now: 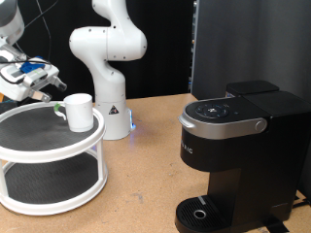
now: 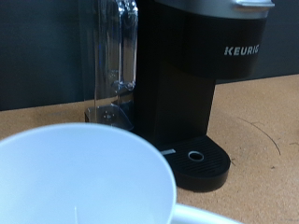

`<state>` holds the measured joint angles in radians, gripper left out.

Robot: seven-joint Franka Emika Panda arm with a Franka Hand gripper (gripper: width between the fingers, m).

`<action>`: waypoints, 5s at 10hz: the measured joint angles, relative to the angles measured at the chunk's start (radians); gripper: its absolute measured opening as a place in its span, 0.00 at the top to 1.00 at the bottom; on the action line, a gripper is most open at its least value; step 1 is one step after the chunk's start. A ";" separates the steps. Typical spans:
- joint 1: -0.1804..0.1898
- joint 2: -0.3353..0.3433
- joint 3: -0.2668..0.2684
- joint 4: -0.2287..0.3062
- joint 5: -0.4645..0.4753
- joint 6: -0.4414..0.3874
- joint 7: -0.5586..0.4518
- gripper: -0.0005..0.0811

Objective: Make a cup of coffee with the keurig machine

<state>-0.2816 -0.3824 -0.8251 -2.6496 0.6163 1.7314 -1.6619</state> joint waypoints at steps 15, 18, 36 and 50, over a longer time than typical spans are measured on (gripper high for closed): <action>0.017 0.116 -0.004 -0.030 0.016 0.056 -0.121 0.00; 0.016 0.124 -0.011 -0.030 0.016 0.053 -0.151 0.33; -0.007 -0.061 0.080 0.076 -0.100 -0.116 0.238 0.90; 0.183 -0.065 0.455 -0.125 0.455 0.375 0.333 0.90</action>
<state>-0.0981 -0.4473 -0.3703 -2.7744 1.0715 2.1066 -1.3286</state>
